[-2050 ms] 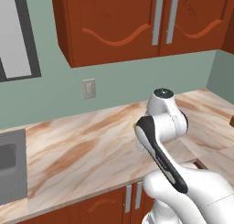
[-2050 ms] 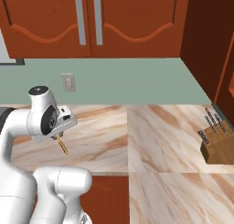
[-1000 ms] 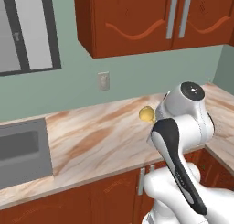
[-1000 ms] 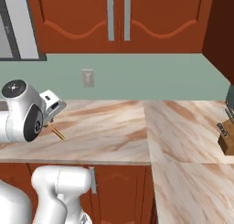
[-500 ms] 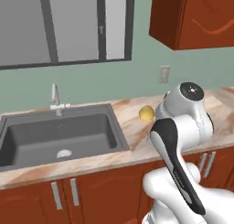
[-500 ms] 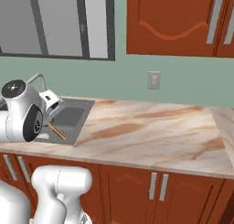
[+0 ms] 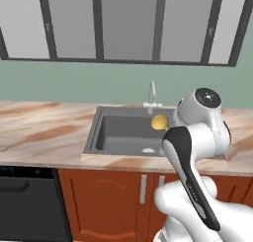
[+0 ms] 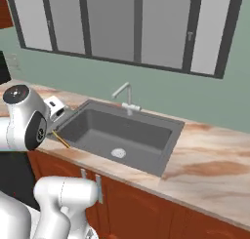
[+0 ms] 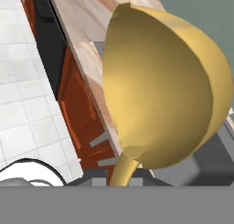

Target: Take the fork and place it on the left side of the plate. Then take the spoon and place it on the right side of the plate. Make sure they're directly next to the plate.

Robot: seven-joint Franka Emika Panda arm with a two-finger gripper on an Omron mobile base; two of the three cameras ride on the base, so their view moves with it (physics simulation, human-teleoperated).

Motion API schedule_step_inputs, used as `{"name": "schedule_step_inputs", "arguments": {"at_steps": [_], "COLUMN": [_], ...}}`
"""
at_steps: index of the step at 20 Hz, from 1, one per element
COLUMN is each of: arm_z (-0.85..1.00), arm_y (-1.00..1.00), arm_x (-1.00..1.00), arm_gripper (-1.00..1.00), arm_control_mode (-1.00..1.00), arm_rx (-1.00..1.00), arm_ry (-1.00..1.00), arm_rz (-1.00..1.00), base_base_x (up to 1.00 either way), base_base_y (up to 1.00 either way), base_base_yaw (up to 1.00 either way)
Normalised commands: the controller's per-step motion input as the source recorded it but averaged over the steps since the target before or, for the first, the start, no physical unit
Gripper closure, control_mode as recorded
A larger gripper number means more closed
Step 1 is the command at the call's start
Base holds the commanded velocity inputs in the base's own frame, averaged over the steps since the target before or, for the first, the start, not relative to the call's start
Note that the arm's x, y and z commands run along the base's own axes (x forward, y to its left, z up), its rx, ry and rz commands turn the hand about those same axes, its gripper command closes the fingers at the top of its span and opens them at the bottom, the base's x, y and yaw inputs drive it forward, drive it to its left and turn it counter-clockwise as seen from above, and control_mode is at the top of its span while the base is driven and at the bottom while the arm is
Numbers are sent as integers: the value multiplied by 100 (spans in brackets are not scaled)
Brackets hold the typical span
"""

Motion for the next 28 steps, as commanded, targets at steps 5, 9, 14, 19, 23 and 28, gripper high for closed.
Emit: {"name": "schedule_step_inputs", "arguments": {"at_steps": [5, 9, 14, 19, 23, 28], "arm_z": [0, 0, 0, 0, 0, 0], "arm_y": [0, 0, 0, 0, 0, 0], "arm_x": [0, 0, 0, 0, 0, 0], "arm_gripper": [100, 100, 100, 100, 100, 100], "arm_control_mode": [100, 100, 100, 100, 100, 100], "arm_rx": [0, 0, 0, 0, 0, 0], "arm_ry": [0, 0, 0, 0, 0, 0], "arm_rz": [0, 0, 0, 0, 0, 0], "base_base_x": [-3, -8, -16, -13, 15, 57], "base_base_y": [80, 90, 98, 100, 90, 37], "base_base_yaw": [52, 50, 48, 45, 41, 46]}}
